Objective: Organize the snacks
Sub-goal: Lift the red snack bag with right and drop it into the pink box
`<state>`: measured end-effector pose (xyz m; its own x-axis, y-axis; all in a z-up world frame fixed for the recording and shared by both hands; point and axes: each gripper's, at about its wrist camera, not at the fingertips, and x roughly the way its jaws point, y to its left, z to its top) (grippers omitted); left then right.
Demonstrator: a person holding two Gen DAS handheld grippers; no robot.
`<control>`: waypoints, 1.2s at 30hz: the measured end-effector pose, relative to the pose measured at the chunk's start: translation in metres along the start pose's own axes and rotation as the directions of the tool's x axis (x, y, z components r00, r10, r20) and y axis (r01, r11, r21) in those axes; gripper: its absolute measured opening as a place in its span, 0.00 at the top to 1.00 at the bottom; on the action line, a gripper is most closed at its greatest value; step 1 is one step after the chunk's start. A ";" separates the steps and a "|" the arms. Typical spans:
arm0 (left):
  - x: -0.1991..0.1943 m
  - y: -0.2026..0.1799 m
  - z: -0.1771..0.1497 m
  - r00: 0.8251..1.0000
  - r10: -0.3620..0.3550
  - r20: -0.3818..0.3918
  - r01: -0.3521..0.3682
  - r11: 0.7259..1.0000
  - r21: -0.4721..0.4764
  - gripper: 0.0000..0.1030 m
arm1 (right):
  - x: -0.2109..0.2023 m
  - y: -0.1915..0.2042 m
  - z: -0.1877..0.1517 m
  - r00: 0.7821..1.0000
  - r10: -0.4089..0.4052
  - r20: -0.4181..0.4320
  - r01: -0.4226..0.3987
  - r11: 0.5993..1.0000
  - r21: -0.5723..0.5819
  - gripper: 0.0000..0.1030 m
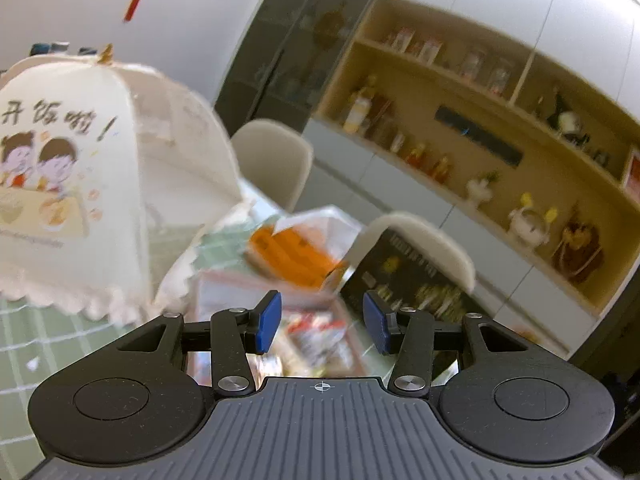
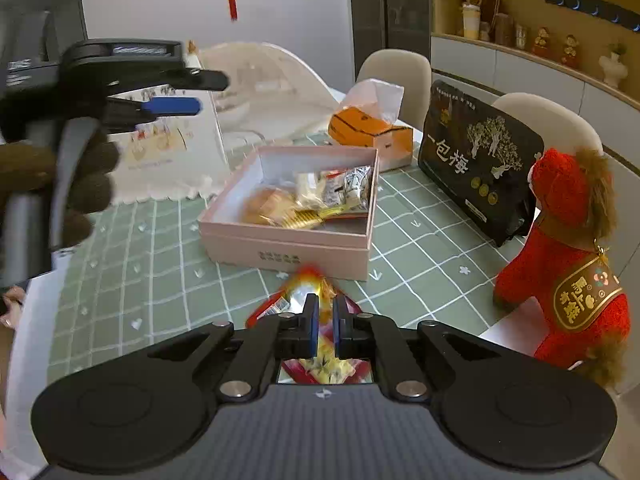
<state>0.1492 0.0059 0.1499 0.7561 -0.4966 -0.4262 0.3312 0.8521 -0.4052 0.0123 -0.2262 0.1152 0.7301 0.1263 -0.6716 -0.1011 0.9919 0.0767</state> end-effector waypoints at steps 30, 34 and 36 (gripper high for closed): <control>-0.029 0.043 -0.152 0.909 0.037 -0.415 -0.145 0.962 -0.232 0.54 | 0.113 0.018 -0.029 0.951 0.178 -0.254 -0.225 0.959 -0.172 0.33; -0.038 0.048 -0.150 0.910 0.071 -0.409 -0.177 0.957 -0.229 0.54 | 0.106 0.041 -0.030 0.990 0.015 -0.141 -0.044 0.979 -0.199 0.34; -0.045 0.051 -0.151 0.911 0.077 -0.406 -0.184 0.955 -0.231 0.54 | 0.097 0.048 -0.033 0.997 -0.003 -0.083 -0.014 0.978 -0.208 0.33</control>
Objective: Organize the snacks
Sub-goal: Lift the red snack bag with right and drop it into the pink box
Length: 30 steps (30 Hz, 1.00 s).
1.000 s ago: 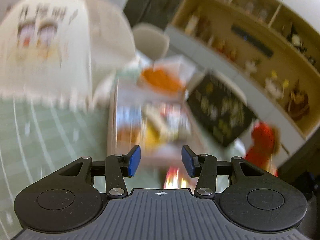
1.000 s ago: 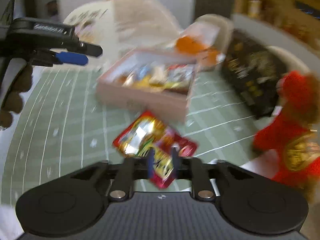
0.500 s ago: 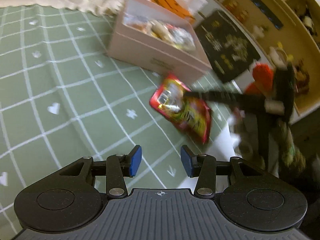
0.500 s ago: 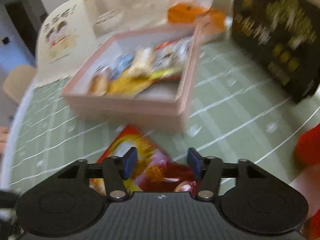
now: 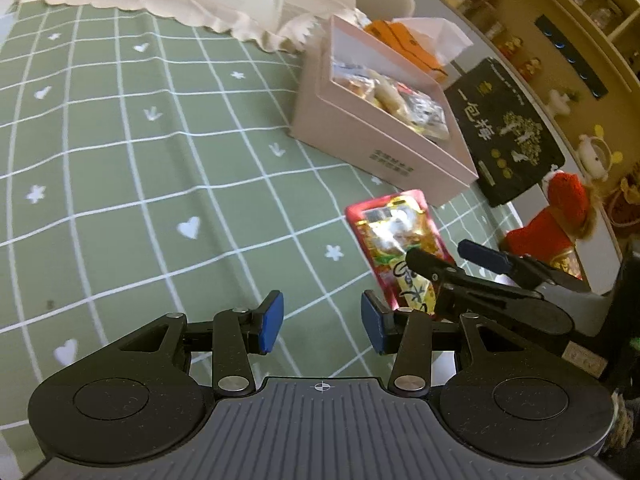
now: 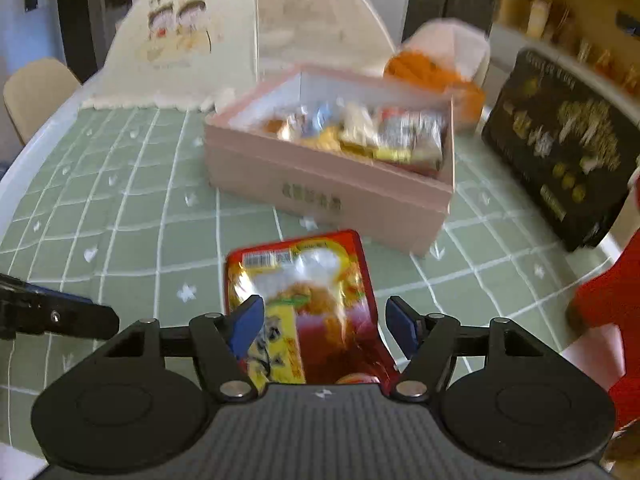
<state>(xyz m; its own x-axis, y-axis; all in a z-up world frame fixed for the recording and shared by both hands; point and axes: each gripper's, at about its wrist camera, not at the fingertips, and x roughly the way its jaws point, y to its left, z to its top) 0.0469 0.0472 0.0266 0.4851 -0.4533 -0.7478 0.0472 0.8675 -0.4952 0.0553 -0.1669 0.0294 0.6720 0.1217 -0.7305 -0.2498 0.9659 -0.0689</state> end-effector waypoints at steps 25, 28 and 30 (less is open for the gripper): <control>-0.007 0.014 -0.014 1.000 -0.001 -0.029 0.000 0.999 -0.041 0.54 | 0.029 -0.026 -0.006 0.992 0.117 -0.044 -0.114 0.991 0.065 0.35; -0.003 0.011 -0.013 0.999 -0.004 -0.041 0.002 0.999 -0.036 0.54 | 0.012 -0.034 -0.002 0.988 0.145 -0.044 -0.140 0.984 0.108 0.66; 0.001 0.008 -0.013 0.999 -0.011 -0.049 0.010 0.999 -0.030 0.54 | -0.003 -0.037 0.000 0.989 0.146 -0.019 -0.143 0.984 0.108 0.78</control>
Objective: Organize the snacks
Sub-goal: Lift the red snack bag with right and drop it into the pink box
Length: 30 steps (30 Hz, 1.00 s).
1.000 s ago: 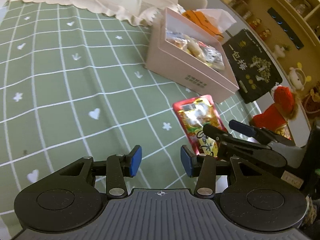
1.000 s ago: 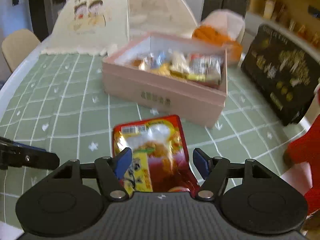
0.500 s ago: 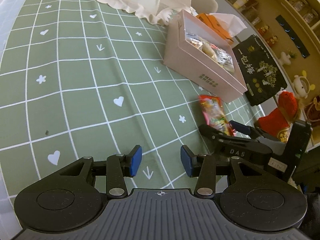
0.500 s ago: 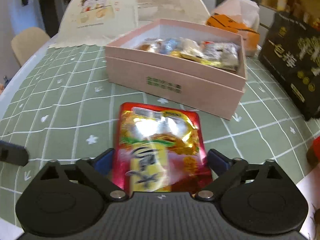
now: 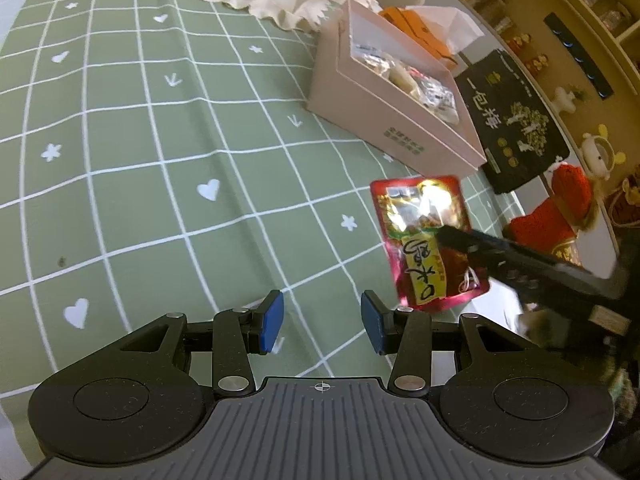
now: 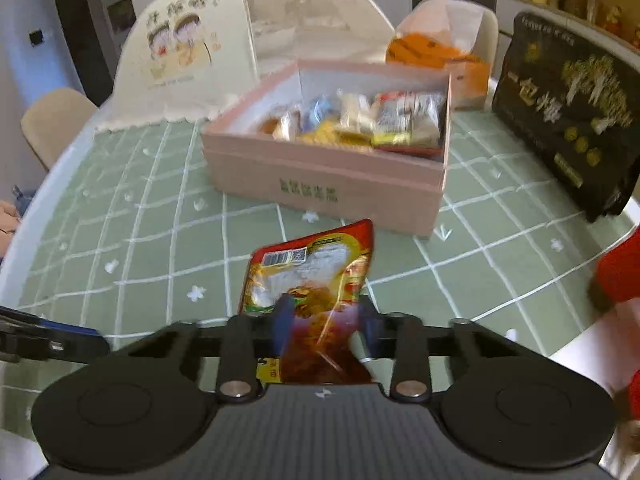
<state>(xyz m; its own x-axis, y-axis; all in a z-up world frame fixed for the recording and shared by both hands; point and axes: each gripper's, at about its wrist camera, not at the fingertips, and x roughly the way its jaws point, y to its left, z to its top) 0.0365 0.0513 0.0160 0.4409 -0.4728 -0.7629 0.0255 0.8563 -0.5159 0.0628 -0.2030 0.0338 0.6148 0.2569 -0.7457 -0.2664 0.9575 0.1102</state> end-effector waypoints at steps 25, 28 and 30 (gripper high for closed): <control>0.002 -0.008 -0.009 0.999 0.012 -0.039 -0.007 0.992 0.126 0.70 | 0.009 0.045 -0.009 0.950 0.232 -0.208 -0.235 0.972 0.015 0.81; -0.004 -0.005 -0.009 0.999 0.018 -0.030 -0.014 0.994 0.112 0.70 | -0.005 0.037 -0.002 0.961 0.232 -0.152 -0.229 0.973 0.034 0.81; -0.008 -0.002 -0.008 1.000 0.021 -0.018 -0.019 0.995 0.101 0.70 | -0.020 0.032 0.011 0.969 0.227 -0.098 -0.224 0.974 0.038 0.81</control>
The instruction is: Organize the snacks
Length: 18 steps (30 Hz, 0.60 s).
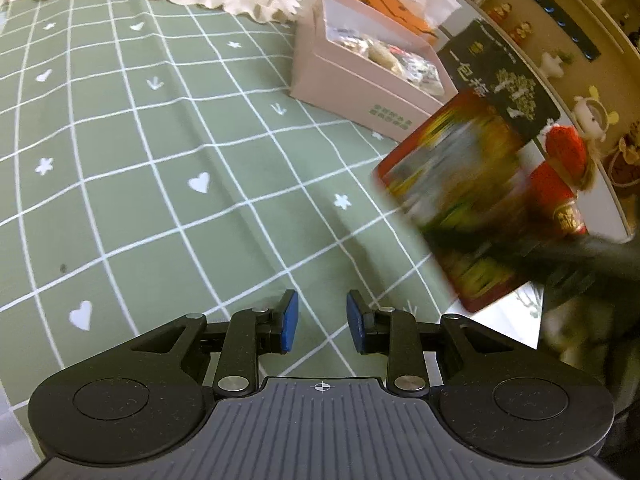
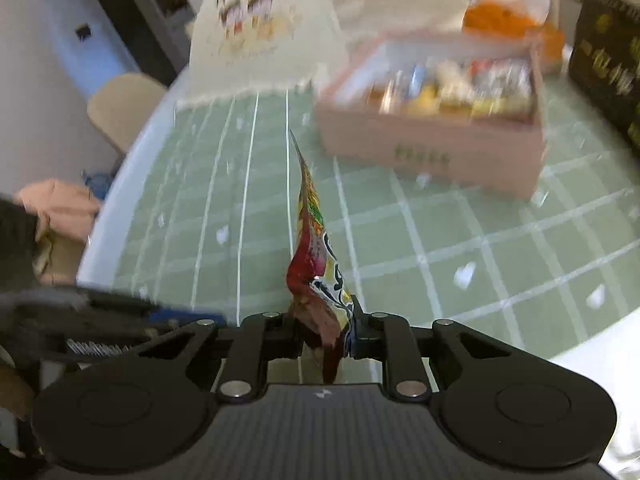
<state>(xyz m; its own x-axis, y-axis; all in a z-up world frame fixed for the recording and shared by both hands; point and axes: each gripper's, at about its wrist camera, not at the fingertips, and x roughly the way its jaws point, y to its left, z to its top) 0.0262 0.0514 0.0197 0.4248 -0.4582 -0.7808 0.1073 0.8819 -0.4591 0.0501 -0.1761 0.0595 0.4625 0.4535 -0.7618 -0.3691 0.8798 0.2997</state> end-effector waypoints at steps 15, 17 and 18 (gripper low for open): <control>-0.004 -0.019 0.030 0.971 0.036 0.235 -0.055 0.996 0.073 0.70 | 0.006 -0.061 0.125 0.967 -0.128 0.222 0.069 0.965 0.255 0.33; 0.004 -0.018 0.027 0.949 0.094 0.300 -0.136 0.983 0.124 0.70 | 0.013 -0.052 0.098 0.948 -0.226 0.222 0.181 0.961 0.208 0.33; 0.009 -0.017 0.026 0.938 0.123 0.325 -0.178 0.973 0.147 0.70 | 0.017 -0.046 0.083 0.932 -0.282 0.226 0.244 0.952 0.184 0.33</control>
<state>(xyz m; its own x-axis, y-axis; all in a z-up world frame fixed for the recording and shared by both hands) 0.0511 0.0351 0.0318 0.7036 -0.2853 -0.6508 0.1608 0.9560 -0.2453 0.1420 -0.1968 0.0803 0.7173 0.2067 -0.6653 -0.0904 0.9745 0.2053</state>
